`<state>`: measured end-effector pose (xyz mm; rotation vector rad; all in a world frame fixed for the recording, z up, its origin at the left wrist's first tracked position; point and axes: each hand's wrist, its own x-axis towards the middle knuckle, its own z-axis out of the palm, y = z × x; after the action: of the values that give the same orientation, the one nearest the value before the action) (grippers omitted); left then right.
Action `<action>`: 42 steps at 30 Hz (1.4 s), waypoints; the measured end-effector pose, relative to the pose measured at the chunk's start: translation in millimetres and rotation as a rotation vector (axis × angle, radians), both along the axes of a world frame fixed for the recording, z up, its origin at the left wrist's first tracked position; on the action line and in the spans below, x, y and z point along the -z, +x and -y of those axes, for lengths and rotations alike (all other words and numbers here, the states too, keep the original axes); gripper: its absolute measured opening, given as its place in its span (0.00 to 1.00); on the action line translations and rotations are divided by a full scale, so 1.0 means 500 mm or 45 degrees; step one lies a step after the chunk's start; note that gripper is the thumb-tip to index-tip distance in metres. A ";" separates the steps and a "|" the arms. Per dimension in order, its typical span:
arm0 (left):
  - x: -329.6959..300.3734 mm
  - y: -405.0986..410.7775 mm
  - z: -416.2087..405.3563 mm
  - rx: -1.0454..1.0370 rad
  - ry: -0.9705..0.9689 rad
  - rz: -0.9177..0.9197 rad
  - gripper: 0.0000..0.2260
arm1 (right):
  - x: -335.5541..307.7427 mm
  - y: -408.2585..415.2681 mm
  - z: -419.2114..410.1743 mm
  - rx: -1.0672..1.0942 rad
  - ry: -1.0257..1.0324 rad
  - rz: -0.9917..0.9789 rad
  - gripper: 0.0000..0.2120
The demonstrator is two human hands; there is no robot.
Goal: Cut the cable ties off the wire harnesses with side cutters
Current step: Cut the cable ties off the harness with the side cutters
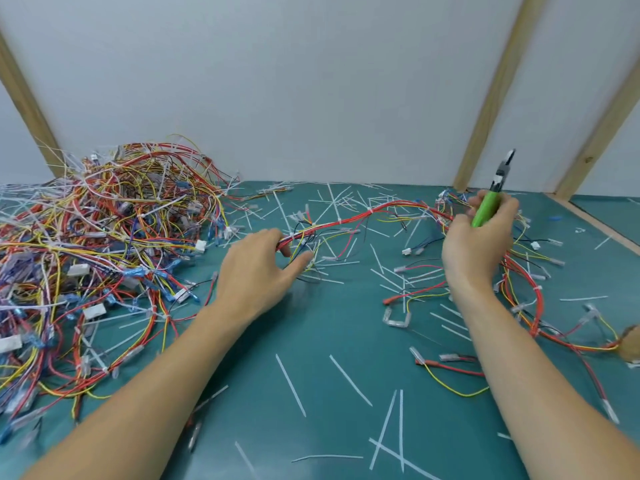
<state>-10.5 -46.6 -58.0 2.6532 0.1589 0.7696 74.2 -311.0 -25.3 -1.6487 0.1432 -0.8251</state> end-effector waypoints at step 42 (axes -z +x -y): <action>0.013 -0.002 0.052 0.432 -1.143 0.007 0.09 | 0.057 -0.111 -0.184 -0.963 0.140 -0.492 0.09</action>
<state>-11.7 -72.6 -64.5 1.7583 0.0318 0.4379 18.6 -219.1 -54.0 -1.5675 -0.1625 0.0745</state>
